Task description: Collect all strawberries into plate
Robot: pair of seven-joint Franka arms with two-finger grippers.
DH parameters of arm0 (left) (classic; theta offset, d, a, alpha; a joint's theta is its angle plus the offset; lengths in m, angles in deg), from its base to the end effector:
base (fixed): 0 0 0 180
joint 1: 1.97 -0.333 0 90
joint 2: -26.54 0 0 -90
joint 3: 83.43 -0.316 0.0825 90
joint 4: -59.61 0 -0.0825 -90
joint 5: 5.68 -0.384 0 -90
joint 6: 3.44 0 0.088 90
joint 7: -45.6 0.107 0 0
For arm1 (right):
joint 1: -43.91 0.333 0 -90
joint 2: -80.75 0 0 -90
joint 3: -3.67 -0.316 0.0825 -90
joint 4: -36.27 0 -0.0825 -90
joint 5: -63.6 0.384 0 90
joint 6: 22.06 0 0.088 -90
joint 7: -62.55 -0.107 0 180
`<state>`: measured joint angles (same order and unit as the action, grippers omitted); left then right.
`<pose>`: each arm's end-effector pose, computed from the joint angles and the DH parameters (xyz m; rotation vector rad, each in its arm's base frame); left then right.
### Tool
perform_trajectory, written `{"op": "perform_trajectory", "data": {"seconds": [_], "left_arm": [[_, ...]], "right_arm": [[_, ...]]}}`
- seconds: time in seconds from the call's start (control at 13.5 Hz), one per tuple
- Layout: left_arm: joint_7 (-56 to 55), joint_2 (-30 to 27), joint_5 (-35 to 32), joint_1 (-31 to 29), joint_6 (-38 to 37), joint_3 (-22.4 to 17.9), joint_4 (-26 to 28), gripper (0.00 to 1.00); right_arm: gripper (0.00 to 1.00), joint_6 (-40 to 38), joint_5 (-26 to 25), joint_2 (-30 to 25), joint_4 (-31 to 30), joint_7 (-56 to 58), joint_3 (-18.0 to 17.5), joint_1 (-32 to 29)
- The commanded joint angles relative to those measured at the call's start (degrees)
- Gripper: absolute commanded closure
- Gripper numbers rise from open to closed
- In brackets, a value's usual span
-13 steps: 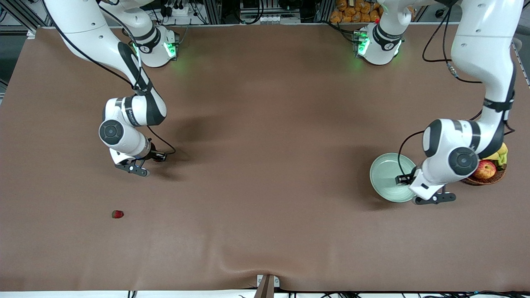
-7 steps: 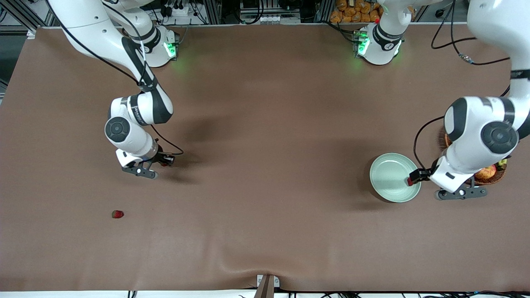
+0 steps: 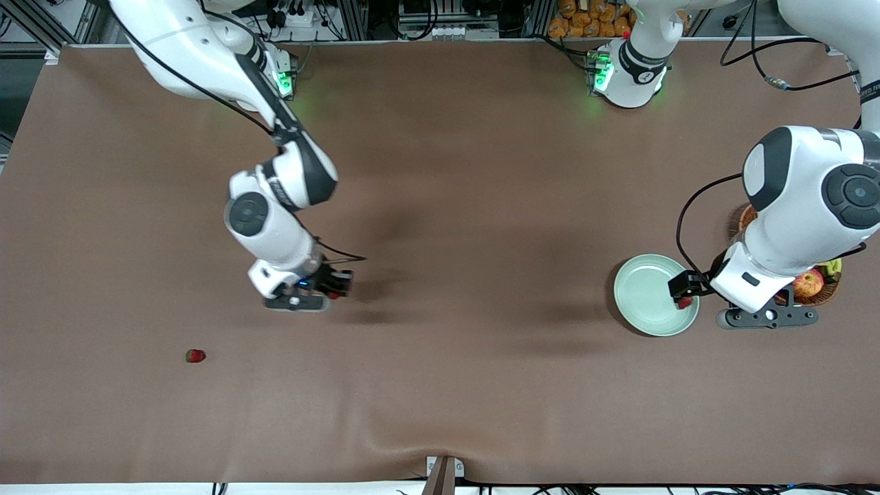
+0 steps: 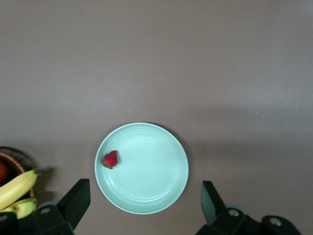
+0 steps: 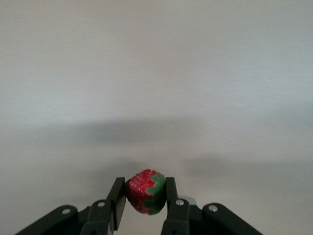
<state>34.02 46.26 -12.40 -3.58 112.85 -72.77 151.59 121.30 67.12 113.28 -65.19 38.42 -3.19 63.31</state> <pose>0.6622 -0.0846 0.4411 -3.1091 -0.0157 -0.1453 0.6112 0.2923 0.2588 -2.9729 0.0492 -0.1587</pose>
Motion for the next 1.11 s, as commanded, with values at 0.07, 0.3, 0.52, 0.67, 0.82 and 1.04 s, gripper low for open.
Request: {"op": "perform_trajectory", "data": {"seconds": [0.07,0.3,0.52,0.67,0.82,1.04], "left_arm": [[-1.8,0.8,1.1,0.6,-1.2,0.3,-1.1,0.0],[-2.2,0.8,1.1,1.2,-1.2,0.6,-0.7,0.0],[-4.8,1.3,1.1,2.3,-1.2,0.6,-0.6,0.0],[-4.9,1.4,1.1,2.7,-1.2,0.6,-0.6,0.0],[-5.0,1.5,1.1,3.2,-1.2,0.7,-0.6,0.0],[-5.3,1.8,1.1,3.9,-1.2,0.8,-0.1,0.0]], "right_arm": [[1.0,-1.2,3.1,10.6,14.2,-0.2,-0.6,5.2],[1.0,-2.6,6.9,16.7,22.7,-0.7,-0.4,10.1],[1.0,-2.1,6.9,22.7,29.9,-0.8,-0.3,13.0],[1.0,-1.9,6.9,25.0,32.3,-0.8,-0.1,14.1],[0.99,-1.8,6.9,25.9,32.9,-0.7,-0.1,14.6],[0.0,-1.8,6.0,26.0,33.1,-0.7,0.1,15.1]]}}
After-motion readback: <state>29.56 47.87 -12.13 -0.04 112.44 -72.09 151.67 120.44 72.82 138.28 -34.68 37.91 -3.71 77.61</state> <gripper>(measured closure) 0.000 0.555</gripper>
